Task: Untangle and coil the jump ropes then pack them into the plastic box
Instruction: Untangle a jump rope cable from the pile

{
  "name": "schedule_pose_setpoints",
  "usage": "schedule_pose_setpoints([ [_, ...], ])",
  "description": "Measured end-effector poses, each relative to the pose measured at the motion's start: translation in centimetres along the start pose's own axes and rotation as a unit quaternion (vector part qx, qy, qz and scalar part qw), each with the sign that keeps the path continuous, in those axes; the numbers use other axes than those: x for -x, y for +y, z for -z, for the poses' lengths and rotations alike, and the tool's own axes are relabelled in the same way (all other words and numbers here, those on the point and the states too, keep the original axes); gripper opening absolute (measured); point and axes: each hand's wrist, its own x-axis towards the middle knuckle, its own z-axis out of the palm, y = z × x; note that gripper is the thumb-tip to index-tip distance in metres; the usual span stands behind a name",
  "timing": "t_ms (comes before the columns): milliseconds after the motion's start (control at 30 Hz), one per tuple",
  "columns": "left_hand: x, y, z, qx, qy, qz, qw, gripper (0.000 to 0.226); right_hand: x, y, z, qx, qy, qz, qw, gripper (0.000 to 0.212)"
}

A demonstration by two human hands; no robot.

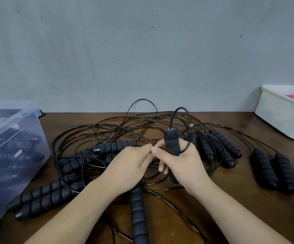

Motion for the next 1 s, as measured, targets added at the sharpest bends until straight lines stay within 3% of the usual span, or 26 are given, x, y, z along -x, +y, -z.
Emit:
schedule_pose_setpoints([
  [133,-0.1,0.1,0.3,0.051,0.010,0.012,0.999,0.026,-0.7,-1.0,1.3,-0.143,0.050,-0.022,0.988,0.010],
  [267,-0.4,0.0,0.7,0.055,0.019,0.027,0.998,0.024,-1.4,-2.2,3.7,-0.313,0.072,-0.074,0.944,0.016],
  [367,-0.4,-0.4,1.0,0.080,0.033,0.032,0.996,0.025,-1.4,-2.1,3.3,-0.291,0.066,-0.074,0.951,0.018],
  [600,0.1,0.2,0.4,0.047,0.024,0.006,0.999,0.021,-0.4,0.0,0.4,-0.094,-0.029,-0.019,0.995,0.017],
  [700,0.0,0.2,0.4,0.036,0.014,-0.002,0.999,0.022,-0.4,0.4,0.4,-0.070,-0.020,-0.003,0.997,0.012],
  [833,0.0,0.4,0.6,0.062,0.020,-0.002,0.998,0.024,-0.3,-0.2,0.7,-0.118,-0.022,-0.004,0.993,0.016],
  [1000,-0.3,0.0,0.9,0.060,0.028,0.017,0.998,0.027,-1.1,-2.5,3.4,-0.290,0.037,-0.036,0.956,0.013],
])
